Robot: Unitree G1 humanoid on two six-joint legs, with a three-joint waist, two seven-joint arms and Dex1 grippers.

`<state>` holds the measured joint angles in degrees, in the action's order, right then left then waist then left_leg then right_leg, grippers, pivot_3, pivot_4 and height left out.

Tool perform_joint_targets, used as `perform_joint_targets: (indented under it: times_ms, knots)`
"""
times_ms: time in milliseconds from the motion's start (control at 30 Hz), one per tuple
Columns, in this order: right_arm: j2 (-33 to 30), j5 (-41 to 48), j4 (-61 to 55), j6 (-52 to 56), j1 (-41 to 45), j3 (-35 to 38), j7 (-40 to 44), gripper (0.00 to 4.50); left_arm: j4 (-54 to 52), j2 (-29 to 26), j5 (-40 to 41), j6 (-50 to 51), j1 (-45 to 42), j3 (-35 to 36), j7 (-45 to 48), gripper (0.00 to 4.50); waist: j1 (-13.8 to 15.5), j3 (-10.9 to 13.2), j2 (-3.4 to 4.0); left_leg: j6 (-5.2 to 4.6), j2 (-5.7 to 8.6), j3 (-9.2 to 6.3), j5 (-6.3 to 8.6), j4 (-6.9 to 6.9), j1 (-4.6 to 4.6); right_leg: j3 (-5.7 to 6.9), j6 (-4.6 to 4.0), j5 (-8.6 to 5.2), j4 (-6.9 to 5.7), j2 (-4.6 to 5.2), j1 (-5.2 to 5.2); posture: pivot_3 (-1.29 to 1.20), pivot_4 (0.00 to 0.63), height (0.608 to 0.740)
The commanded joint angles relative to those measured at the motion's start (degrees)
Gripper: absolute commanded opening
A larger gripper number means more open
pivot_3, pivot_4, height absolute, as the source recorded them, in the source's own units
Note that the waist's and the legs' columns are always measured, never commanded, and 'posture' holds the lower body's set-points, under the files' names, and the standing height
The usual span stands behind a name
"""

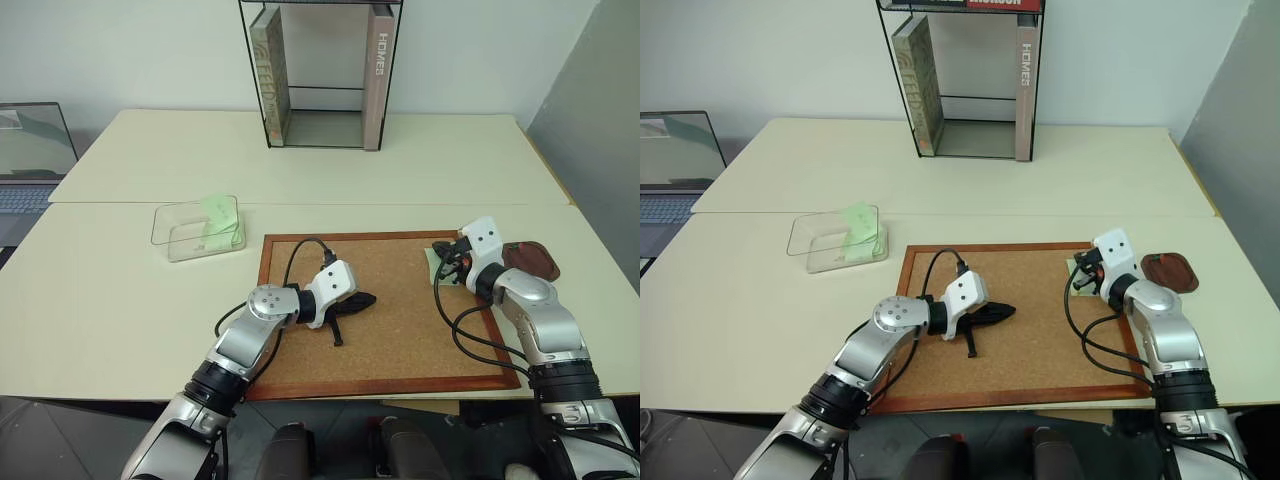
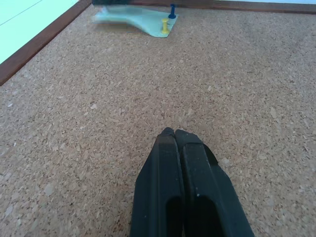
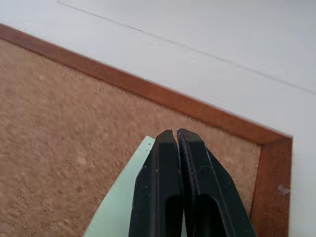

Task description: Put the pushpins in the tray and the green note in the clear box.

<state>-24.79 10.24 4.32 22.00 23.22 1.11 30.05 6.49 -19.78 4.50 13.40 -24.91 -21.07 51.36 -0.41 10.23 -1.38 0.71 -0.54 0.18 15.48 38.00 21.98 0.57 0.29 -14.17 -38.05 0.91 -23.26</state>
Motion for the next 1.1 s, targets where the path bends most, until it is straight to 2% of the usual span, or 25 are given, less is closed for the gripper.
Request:
perform_joint_targets:
  times_ms: [33, 333, 700, 1100]
  knots:
    - [-0.1, 1.3, -4.2, 0.4, 0.5, 1.5, 0.0, 0.02, 0.4, -0.2, -1.5, 1.1, 1.3, -1.9, 0.6, 0.0, 0.1, 0.0, 0.0, 0.0, 0.0, -0.01, 0.0, 0.0, -0.01, 0.01, 0.0, 0.0, 0.0, 0.0, 0.01, 0.0, 0.15, 0.74]
    - [-1.6, 1.9, -7.5, 2.5, 0.3, 4.9, -1.7, 0.02, 0.2, -0.2, -1.8, 1.1, 1.4, -2.1, 0.6, 0.0, 0.1, 0.0, 0.0, 0.0, 0.01, -0.01, 0.0, 0.0, 0.0, 0.01, 0.0, 0.0, 0.01, 0.0, 0.02, 0.0, 0.15, 0.74]
    - [-8.4, -1.8, -2.5, 2.2, -4.7, 15.2, -9.5, 0.02, 0.1, -0.2, -2.2, 0.2, 1.9, -2.3, 0.7, 0.0, 0.2, 0.0, 0.03, 0.0, 0.02, 0.02, 0.0, -0.03, 0.0, -0.01, 0.0, 0.0, 0.04, 0.0, 0.02, 0.0, 0.15, 0.74]
    - [-10.7, -5.1, 4.5, 1.5, -7.4, 15.2, -11.9, 0.02, 0.6, -0.3, -2.6, -0.8, 1.6, -2.7, 1.0, 0.0, 0.1, -0.1, 0.14, 0.0, 0.03, 0.07, 0.0, -0.03, -0.01, -0.05, 0.01, 0.0, 0.04, -0.02, 0.02, 0.0, 0.15, 0.74]
